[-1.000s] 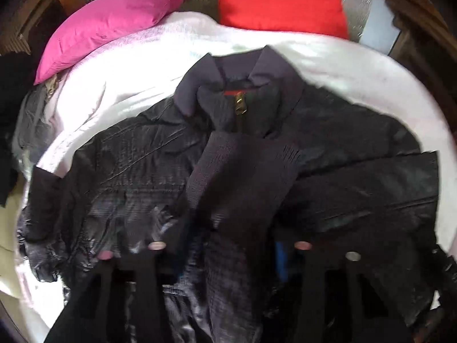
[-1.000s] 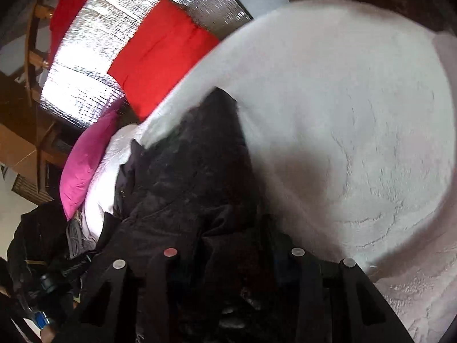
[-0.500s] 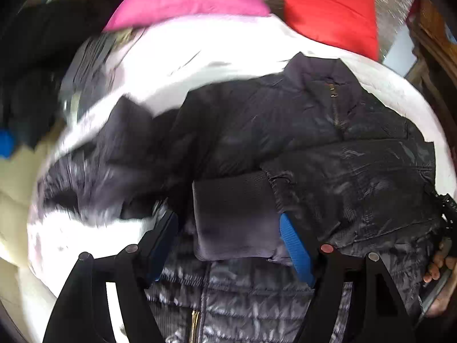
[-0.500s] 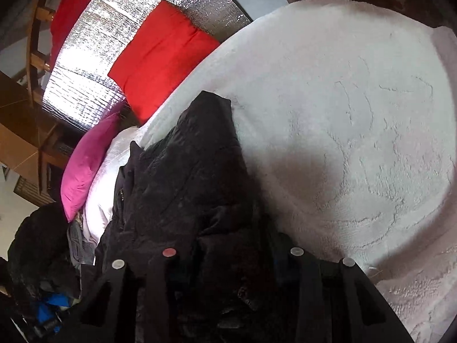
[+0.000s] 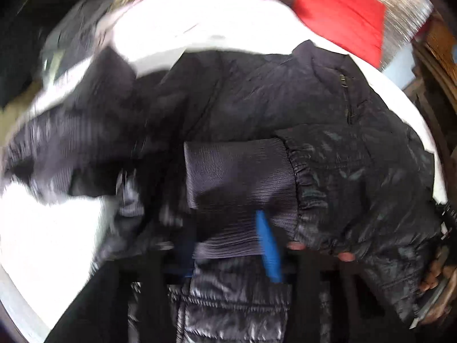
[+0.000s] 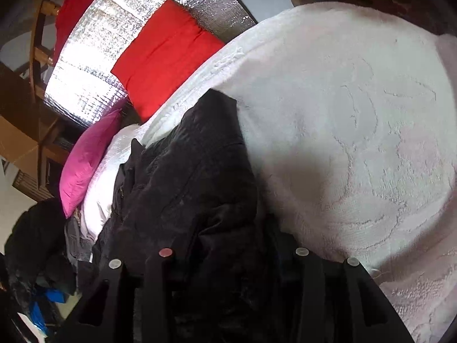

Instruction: Fold large clothes

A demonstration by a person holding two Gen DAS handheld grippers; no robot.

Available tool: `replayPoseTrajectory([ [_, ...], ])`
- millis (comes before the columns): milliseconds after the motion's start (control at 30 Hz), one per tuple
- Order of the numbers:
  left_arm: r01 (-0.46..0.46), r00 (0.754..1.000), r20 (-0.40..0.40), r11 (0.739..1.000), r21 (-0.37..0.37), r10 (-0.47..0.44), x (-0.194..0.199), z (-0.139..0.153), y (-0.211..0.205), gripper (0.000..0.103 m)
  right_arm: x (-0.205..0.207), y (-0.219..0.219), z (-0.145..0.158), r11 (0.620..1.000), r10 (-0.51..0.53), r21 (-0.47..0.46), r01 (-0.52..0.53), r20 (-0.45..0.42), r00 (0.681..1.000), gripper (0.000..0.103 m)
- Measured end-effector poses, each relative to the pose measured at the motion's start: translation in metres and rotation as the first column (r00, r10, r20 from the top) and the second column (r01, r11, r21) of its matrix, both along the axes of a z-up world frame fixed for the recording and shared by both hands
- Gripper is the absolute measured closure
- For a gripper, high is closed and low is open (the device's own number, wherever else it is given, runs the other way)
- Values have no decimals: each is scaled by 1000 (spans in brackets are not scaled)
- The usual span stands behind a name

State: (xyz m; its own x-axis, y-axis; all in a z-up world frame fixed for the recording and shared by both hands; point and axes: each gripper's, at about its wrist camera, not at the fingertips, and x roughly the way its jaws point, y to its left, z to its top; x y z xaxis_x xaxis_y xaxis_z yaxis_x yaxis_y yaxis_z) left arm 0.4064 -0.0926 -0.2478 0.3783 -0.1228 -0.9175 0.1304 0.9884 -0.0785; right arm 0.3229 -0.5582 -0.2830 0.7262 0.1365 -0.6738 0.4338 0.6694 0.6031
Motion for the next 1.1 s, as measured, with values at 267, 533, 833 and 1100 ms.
replayPoseTrajectory([
  [267, 66, 981, 170, 987, 148, -91, 24, 43, -12, 94, -5, 5, 20, 997, -21, -78, 23, 33, 999, 65],
  [533, 60, 993, 91, 974, 219, -81, 39, 1, -5, 88, -3, -1, 9, 998, -7, -56, 5, -27, 1000, 58],
  [833, 13, 976, 215, 997, 76, -29, 23, -7, 6, 96, -1, 7, 9, 995, -19, -98, 12, -65, 998, 62],
  [1100, 5, 966, 254, 987, 158, -46, 6, -1, -5, 78, -32, 17, 63, 942, -163, -302, 146, -31, 986, 38],
])
